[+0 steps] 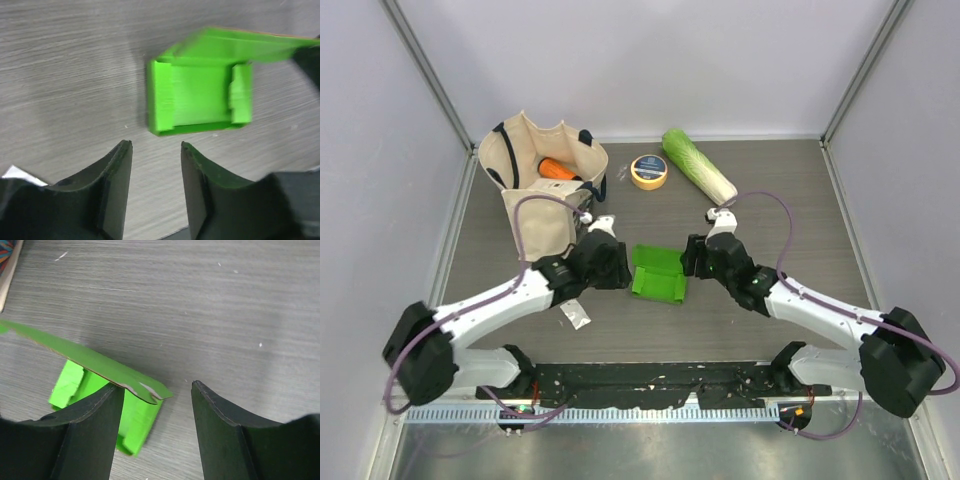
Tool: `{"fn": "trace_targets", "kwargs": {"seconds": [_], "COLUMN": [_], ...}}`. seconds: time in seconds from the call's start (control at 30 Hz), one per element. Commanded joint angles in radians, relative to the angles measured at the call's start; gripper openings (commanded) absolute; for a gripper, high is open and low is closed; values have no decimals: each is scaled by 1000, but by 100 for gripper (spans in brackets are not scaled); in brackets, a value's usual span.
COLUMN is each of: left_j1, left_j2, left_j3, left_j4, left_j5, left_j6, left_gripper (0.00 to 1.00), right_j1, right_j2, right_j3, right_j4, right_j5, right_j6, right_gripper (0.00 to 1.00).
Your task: Fold the paper box
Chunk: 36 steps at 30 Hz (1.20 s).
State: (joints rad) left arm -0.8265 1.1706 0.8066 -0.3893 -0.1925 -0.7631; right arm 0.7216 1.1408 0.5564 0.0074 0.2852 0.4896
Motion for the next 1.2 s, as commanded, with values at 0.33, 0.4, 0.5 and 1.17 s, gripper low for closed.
{"fn": "trace_targets", "kwargs": {"seconds": [0.33,0.4,0.5,1.17], "left_j1": [69,70,70,69], "left_j2": [291,291,270,296], "left_j3": [43,22,-17,-81], "left_j4": [248,289,325,353], "left_j5": [278,272,239,153], "left_j6": [47,15,-30,-127], "left_gripper": [46,47,35,34], "right_j1": [-16,-16,-16,22], "right_j2": [-237,-256,-218,77], "right_j3": [-33,-107,-124,-93], "right_j4": [-190,-120,-61,138], "right_j5": [-96,-113,-153,-103], "right_j6": [150,193,178,60], "right_gripper": [62,60,55,37]}}
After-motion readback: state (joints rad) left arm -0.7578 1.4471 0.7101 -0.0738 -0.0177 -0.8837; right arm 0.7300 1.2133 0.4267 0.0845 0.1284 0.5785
